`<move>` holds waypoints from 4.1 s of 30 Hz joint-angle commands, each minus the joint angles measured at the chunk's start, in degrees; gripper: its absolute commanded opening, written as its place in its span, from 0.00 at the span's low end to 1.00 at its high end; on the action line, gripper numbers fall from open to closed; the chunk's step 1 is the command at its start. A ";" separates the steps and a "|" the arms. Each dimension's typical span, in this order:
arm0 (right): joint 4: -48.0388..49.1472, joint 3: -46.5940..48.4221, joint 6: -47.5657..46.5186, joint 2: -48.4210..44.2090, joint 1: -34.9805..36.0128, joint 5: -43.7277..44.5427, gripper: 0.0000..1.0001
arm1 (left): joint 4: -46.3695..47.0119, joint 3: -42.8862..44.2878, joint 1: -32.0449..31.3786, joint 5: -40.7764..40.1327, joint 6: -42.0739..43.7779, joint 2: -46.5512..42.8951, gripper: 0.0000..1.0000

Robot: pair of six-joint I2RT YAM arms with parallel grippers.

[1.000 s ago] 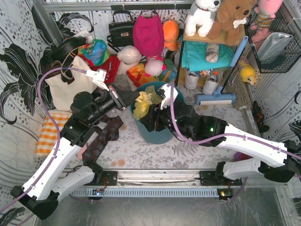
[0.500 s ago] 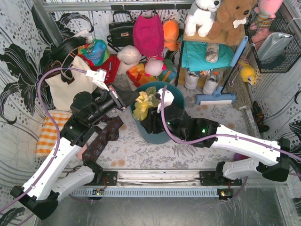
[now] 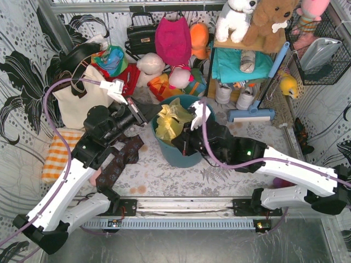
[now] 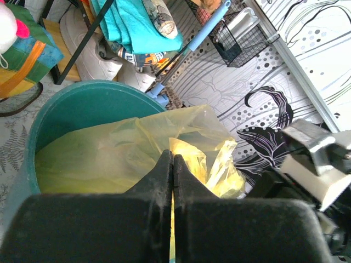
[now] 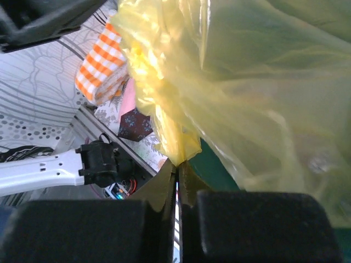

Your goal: Tie the trash bag

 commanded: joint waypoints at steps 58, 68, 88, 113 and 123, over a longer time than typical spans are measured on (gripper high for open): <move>14.28 -0.34 -2.93 1.25 -8.12 -16.11 0.38 | 0.94 4.98 0.18 -6.79 8.02 5.26 0.00; 20.52 -3.55 0.44 1.63 -10.04 -20.75 0.24 | 0.90 4.25 0.14 -6.69 7.50 4.39 0.00; 17.91 -4.64 4.14 4.49 -10.97 -23.24 0.04 | 0.35 3.96 0.14 -7.13 7.42 3.26 0.00; -20.04 7.64 -5.02 -5.10 -10.93 2.03 0.00 | -0.72 4.91 0.17 -9.64 8.78 3.26 0.00; -30.37 14.06 -9.67 -3.68 -10.96 19.71 0.00 | -3.70 4.71 0.15 -11.28 9.07 1.68 0.00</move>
